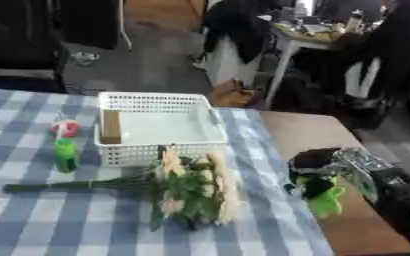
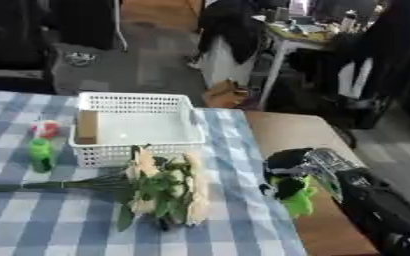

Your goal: Pick up objects on the table and place them in the box.

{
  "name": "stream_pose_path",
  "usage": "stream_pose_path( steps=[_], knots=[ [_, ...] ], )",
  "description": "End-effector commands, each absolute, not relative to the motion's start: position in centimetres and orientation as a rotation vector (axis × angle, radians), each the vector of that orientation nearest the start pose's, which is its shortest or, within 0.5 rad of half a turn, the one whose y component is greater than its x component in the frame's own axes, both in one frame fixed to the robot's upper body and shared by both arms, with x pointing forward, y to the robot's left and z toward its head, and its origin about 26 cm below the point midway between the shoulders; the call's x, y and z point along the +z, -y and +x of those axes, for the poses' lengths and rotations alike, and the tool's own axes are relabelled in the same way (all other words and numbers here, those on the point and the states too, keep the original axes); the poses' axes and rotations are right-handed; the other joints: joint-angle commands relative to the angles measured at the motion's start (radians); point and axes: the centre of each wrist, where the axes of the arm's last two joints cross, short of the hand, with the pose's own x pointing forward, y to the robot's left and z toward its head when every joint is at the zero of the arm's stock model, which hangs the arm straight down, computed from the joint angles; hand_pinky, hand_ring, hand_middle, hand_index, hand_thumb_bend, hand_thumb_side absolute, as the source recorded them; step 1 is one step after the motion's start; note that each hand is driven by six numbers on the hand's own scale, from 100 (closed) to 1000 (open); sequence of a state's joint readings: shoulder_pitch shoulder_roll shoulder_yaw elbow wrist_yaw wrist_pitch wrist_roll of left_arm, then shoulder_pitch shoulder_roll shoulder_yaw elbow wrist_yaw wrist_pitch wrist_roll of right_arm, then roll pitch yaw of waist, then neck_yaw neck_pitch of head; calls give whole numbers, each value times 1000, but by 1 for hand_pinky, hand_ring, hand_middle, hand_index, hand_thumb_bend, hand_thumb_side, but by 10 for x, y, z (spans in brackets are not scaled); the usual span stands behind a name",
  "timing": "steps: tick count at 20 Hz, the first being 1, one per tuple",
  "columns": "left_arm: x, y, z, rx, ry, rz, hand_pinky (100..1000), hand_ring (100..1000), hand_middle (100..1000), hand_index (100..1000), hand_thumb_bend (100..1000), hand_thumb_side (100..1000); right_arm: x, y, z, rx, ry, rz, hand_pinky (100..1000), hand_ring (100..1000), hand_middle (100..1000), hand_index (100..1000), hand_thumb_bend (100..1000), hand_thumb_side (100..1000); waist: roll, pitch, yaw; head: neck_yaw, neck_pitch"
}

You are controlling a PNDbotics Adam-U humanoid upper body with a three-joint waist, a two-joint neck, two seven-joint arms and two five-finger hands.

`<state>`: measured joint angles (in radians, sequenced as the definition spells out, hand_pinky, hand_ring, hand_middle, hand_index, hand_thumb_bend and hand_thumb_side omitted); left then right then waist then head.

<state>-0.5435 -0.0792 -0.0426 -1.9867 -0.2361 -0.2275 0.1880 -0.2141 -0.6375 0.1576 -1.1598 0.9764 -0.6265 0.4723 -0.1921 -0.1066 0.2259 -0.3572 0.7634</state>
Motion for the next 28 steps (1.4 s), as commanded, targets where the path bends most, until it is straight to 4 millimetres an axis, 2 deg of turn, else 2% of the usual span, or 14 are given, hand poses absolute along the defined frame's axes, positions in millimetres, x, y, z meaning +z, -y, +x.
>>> stream_pose_path(
  steps=[1,6,7,8,10,11,12,27,28],
  knots=[
    [256,-151,307,-70,-3507,40,827,925,864,973,100,978,45,428,323,1995,969,-508,100,100,100,333,100,716,19,17,1,-8,-5],
    [257,-150,307,-58,-3500,53,827,925,864,973,100,978,70,428,332,2007,1021,-543,100,100,100,333,100,717,28,33,3,6,-21],
    [258,-150,307,-56,-3498,56,828,925,864,973,100,958,74,428,333,2008,1030,-550,100,100,100,333,100,787,31,37,3,10,-24],
    [259,-149,307,-54,-3494,62,828,925,864,973,100,977,81,428,335,2008,1044,-564,100,100,100,333,100,720,34,42,4,14,-30],
    [261,-148,307,-50,-3486,75,827,925,864,973,100,976,92,428,339,2009,1067,-585,100,100,100,333,100,721,40,52,7,19,-41],
    [261,-148,307,-47,-3481,79,827,925,864,973,100,975,97,428,340,2009,1077,-594,100,100,100,332,100,810,42,56,9,20,-45],
    [262,-147,307,-46,-3476,83,827,925,864,973,100,975,102,428,341,2008,1091,-608,100,100,100,332,100,724,44,62,12,20,-50],
    [280,-141,305,-18,-3387,153,827,924,863,972,100,973,160,430,348,1980,1304,-774,100,100,100,331,100,740,40,148,82,-25,-141],
    [282,-140,305,-18,-3378,160,828,924,863,972,100,973,167,430,349,1969,1341,-793,100,100,100,331,100,748,38,159,94,-25,-158]
  ],
)
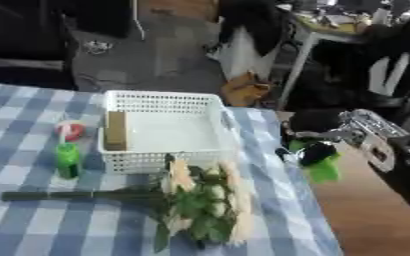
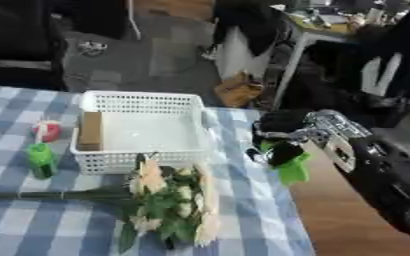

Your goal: Pick up objects on the table and place them in the box.

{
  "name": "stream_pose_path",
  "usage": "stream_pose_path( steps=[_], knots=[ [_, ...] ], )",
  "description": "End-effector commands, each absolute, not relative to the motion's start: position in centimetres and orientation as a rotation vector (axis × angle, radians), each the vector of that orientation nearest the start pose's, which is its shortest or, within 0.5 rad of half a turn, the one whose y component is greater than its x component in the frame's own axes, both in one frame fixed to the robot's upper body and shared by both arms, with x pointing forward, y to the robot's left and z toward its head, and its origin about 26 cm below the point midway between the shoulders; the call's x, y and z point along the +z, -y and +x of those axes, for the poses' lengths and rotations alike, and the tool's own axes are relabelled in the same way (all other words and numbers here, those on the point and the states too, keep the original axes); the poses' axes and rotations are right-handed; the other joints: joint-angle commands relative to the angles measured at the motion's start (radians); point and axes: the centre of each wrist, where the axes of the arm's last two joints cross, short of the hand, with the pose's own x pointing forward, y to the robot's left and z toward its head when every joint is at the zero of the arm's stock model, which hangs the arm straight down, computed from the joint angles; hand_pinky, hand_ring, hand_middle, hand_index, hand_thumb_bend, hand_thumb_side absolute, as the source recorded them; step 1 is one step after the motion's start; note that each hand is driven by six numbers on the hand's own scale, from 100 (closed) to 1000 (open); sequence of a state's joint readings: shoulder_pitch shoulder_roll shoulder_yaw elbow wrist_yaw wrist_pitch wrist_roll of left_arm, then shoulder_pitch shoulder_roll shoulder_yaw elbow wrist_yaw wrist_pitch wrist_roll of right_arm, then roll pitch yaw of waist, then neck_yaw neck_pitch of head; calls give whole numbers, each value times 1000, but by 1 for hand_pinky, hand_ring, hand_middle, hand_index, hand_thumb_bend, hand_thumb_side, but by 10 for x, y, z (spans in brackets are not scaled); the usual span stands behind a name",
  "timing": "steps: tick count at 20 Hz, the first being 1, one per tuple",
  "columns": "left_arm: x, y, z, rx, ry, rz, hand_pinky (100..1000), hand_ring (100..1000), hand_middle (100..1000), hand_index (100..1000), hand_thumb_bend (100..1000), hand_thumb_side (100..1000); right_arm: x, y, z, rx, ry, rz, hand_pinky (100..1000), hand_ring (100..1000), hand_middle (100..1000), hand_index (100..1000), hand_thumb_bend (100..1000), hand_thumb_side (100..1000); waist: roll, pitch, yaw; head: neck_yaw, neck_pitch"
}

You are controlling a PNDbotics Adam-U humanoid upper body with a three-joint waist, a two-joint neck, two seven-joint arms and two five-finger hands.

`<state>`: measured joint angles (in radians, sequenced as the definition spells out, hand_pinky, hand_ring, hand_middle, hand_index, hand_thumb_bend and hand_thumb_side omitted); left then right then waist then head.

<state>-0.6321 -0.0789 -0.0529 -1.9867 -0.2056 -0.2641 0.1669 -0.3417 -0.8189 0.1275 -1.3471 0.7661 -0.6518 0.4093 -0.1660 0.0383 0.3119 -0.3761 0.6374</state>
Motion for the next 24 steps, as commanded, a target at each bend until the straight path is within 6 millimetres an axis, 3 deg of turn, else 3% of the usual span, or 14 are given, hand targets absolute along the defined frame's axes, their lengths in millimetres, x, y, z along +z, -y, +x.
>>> stream_pose_path(
  steps=[1,9,24],
  knots=[
    [284,-139,305,-18,-3370,166,828,924,863,972,100,973,172,431,349,1956,1375,-809,100,100,100,331,100,748,11,21,17,-6,-44],
    [294,-136,304,-16,-3323,200,829,923,862,970,100,975,196,430,348,1896,1558,-905,100,100,100,332,100,762,-5,76,68,-10,-120],
    [305,-134,302,-4,-3266,249,833,921,857,965,100,981,230,422,340,1847,1720,-1071,100,100,100,334,100,771,-49,175,139,-29,-222]
  ],
)
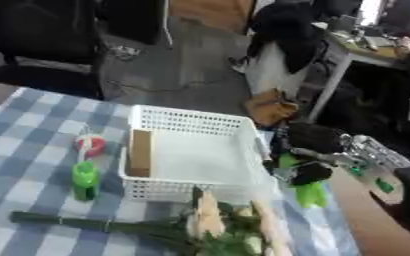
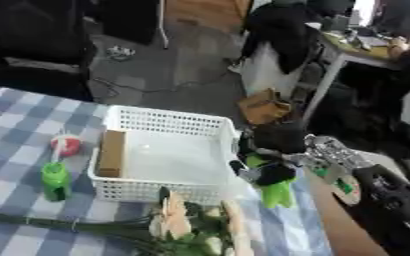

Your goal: Pick up objects on the table and place them in the box.

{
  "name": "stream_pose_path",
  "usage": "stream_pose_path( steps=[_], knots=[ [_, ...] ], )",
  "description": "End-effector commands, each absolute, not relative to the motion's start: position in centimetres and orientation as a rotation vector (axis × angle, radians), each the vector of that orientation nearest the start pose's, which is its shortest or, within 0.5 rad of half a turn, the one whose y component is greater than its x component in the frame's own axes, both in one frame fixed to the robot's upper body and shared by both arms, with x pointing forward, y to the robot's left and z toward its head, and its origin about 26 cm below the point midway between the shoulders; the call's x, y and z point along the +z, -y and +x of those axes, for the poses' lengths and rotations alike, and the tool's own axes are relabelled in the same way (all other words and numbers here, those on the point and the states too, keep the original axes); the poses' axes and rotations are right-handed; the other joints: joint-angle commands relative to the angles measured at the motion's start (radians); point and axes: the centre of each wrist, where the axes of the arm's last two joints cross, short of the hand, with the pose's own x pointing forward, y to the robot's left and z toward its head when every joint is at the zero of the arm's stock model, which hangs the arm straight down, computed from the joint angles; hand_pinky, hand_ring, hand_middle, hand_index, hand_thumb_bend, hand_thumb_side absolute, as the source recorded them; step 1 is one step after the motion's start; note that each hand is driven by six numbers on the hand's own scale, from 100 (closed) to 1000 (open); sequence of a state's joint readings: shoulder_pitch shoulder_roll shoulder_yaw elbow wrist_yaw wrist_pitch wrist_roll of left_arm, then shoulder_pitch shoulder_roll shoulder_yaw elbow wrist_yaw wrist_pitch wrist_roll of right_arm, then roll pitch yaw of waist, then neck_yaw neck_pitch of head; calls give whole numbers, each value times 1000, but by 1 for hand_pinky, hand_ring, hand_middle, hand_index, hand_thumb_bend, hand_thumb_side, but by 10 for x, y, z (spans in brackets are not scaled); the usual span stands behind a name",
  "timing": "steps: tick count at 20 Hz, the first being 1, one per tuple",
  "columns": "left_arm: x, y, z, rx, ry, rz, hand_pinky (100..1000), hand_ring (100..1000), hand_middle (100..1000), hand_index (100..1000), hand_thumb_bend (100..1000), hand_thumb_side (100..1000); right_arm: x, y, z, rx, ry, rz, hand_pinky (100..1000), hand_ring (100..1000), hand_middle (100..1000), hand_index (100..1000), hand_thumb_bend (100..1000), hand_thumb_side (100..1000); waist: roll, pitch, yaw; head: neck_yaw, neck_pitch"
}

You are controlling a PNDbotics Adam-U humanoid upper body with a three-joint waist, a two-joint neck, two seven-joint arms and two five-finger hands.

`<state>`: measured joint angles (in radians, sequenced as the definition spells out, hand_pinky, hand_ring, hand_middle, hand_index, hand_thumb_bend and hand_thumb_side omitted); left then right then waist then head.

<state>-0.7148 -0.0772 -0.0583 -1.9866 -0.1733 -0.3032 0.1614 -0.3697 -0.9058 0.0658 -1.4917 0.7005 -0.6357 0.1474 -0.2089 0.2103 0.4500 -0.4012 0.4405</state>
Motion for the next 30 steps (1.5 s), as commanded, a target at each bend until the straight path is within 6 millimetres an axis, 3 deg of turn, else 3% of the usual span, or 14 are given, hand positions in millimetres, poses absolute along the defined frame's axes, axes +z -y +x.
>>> stream_pose_path(
  steps=[1,6,12,16,18,25,30],
  knots=[
    [305,-134,302,-3,-3264,252,833,921,857,965,100,981,232,423,340,-2374,-2219,1391,100,100,100,334,100,771,-8,8,4,-4,-31],
    [305,-134,302,3,-3261,259,833,920,857,964,100,980,238,424,338,-2301,-2220,1402,100,100,100,334,100,775,-4,27,9,-8,-53],
    [305,-130,301,11,-3259,294,832,921,857,965,100,979,249,423,335,-2075,-2265,1476,100,100,100,328,100,787,7,29,-5,-16,4],
    [306,-126,300,13,-3251,326,832,921,857,965,100,977,247,425,333,-1991,-2277,1482,100,100,100,330,100,786,5,28,3,-56,25],
    [306,-124,299,15,-3247,339,832,921,858,966,100,978,246,427,330,-1957,-2279,1487,100,100,100,332,100,786,3,29,7,-68,22],
    [308,-114,296,14,-3219,428,831,920,858,966,100,982,247,432,321,-1786,-2306,1514,100,100,100,331,100,785,-14,46,32,-93,-31],
    [308,-112,295,0,-3210,460,831,920,857,965,100,984,246,434,320,-1786,-2310,1508,100,100,100,331,100,785,-17,58,41,-94,-61]
  ],
)
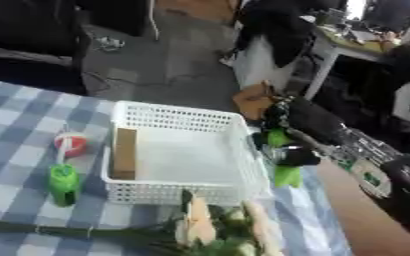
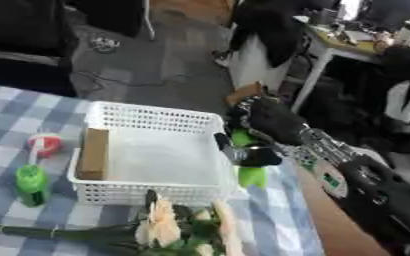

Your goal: Pick up objects on the table and place them in the box.

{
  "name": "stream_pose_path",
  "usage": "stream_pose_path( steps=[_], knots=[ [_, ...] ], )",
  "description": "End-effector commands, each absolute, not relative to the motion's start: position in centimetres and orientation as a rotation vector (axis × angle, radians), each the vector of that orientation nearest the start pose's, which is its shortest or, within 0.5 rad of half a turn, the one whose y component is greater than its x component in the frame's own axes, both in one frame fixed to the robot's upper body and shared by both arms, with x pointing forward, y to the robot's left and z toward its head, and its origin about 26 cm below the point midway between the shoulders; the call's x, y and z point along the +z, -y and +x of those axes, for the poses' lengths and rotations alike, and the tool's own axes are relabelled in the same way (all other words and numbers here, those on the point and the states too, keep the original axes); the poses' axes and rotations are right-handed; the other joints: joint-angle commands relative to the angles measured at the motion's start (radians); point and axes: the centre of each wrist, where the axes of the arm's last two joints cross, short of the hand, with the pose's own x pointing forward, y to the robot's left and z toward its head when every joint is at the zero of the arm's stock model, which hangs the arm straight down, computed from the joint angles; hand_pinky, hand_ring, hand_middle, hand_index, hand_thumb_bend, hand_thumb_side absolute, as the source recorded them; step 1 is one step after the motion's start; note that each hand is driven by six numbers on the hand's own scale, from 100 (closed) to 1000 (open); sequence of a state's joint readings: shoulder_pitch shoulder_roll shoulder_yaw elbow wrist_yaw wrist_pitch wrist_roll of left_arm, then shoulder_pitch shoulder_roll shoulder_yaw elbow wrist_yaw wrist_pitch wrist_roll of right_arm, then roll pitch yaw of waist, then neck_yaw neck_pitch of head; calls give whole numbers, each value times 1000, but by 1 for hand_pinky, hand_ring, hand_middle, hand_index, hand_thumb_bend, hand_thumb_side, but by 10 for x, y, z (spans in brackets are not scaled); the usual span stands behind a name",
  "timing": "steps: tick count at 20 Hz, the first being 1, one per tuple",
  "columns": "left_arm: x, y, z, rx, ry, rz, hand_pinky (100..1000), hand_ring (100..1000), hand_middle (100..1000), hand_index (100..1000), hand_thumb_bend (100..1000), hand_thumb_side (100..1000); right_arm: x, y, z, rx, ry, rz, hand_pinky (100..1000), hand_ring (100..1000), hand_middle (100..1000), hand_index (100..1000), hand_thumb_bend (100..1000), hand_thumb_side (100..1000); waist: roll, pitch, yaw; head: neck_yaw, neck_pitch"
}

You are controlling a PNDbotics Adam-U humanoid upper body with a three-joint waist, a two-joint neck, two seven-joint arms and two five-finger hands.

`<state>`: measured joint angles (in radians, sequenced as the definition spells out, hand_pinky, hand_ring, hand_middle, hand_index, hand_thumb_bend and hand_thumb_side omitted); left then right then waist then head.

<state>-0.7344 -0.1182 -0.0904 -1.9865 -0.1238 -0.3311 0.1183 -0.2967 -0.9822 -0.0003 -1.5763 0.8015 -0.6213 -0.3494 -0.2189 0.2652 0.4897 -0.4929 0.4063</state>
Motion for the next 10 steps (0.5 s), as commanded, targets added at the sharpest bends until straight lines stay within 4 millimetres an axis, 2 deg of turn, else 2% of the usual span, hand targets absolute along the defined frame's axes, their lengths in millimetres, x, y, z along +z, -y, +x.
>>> stream_pose_path(
  steps=[1,7,10],
  knots=[
    [308,-111,295,-4,-3208,468,832,920,857,965,100,984,246,435,320,-1788,-2309,1509,100,100,100,331,100,786,-7,7,3,-4,-36],
    [307,-109,294,-27,-3200,508,833,919,857,963,100,987,255,440,317,-1743,-2320,1528,100,100,100,330,100,784,-7,25,19,-28,-78],
    [306,-108,294,-37,-3199,522,833,919,856,963,100,988,259,445,314,-1718,-2330,1552,100,100,100,329,100,783,-7,32,28,-39,-86]
  ],
)
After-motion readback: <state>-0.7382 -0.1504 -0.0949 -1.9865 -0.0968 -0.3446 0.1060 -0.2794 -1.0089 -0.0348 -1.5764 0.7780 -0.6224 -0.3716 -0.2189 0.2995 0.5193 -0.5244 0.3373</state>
